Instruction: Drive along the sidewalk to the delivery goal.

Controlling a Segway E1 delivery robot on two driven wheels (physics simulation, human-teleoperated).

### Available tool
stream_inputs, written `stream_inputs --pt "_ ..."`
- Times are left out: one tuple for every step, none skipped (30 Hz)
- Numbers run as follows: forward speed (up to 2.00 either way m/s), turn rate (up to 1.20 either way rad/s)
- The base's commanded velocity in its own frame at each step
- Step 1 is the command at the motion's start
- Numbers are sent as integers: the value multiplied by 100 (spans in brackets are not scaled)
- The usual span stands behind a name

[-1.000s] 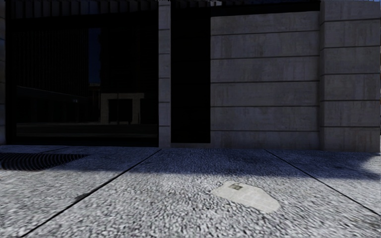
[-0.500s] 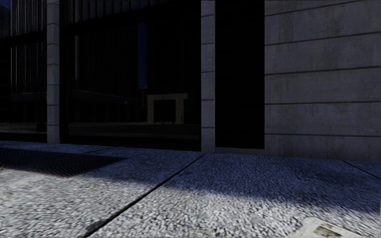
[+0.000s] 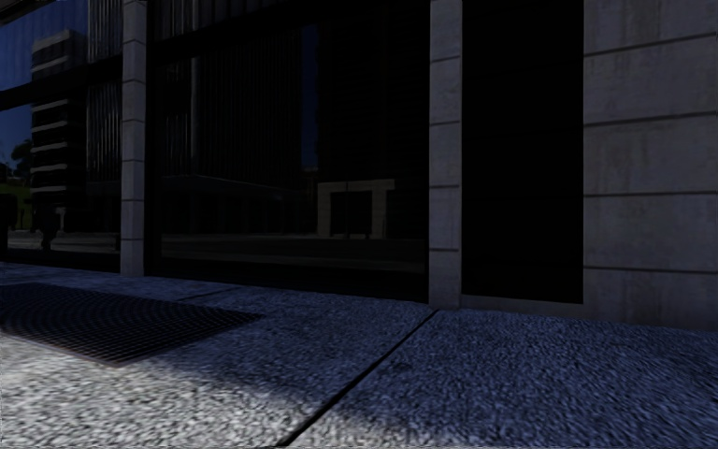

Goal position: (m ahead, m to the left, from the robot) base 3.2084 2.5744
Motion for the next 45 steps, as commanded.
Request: stream_inputs --pt "142 68" --pt "142 68" --pt "142 68" --pt "142 68" --pt "142 68" --pt "142 69" --pt "142 70" --pt "142 73" --pt "142 73" --pt "142 77" --pt "142 78" --pt "142 78" --pt "142 78" --pt "142 78" --pt "144 79" --pt "145 79" --pt "146 79" --pt "147 79" --pt "147 79" --pt "147 79" --pt "147 79" --pt "147 79" --pt "147 79" --pt "147 79" --pt "147 79" --pt "147 79" --pt "147 79" --pt "147 79" --pt "147 79" --pt "147 79" --pt "147 79" --pt "147 79" --pt "147 79" --pt "147 79" --pt "147 79" --pt "147 79" --pt "147 79" --pt "147 79" --pt "147 79" --pt "147 79" --pt "147 79" --pt "147 79" --pt "147 79" --pt "147 79" --pt "147 79"
